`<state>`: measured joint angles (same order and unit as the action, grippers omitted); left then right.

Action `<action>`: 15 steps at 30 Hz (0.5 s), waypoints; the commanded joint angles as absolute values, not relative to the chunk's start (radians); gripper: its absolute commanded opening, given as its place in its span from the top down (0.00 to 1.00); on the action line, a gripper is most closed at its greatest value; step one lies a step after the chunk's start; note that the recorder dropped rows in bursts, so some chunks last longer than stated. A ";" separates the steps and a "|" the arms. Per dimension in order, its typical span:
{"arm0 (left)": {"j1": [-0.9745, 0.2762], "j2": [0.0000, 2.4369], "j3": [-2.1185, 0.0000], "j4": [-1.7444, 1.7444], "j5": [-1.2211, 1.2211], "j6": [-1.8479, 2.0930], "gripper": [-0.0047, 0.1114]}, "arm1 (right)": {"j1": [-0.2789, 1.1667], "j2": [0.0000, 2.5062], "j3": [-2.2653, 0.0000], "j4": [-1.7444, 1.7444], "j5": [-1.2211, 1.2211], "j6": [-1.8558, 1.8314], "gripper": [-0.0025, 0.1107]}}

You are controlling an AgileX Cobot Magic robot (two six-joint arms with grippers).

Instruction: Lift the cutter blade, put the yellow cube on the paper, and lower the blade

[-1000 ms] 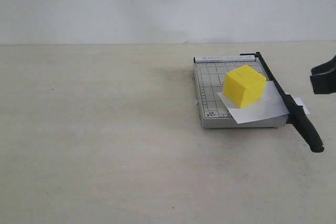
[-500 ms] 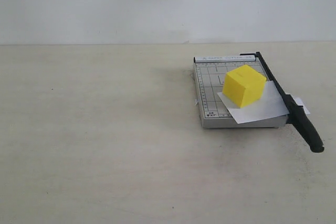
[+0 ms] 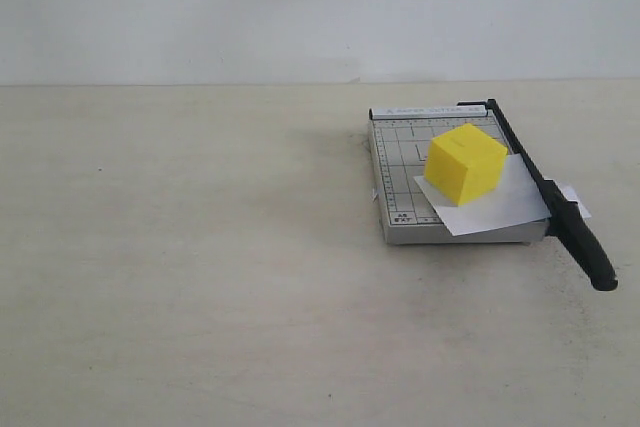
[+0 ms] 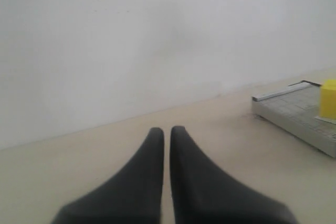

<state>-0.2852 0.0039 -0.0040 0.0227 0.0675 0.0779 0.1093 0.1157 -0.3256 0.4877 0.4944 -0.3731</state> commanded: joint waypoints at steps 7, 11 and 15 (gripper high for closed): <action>-0.148 0.000 0.000 0.019 0.053 0.067 0.92 | 0.109 0.000 -0.136 0.344 0.307 -0.330 0.98; -0.148 0.000 0.000 0.016 0.061 0.067 0.92 | 0.110 0.000 -0.077 0.233 0.256 -0.214 0.98; -0.148 0.000 0.000 0.011 0.275 0.057 0.92 | 0.110 0.000 -0.046 0.124 0.245 -0.063 0.98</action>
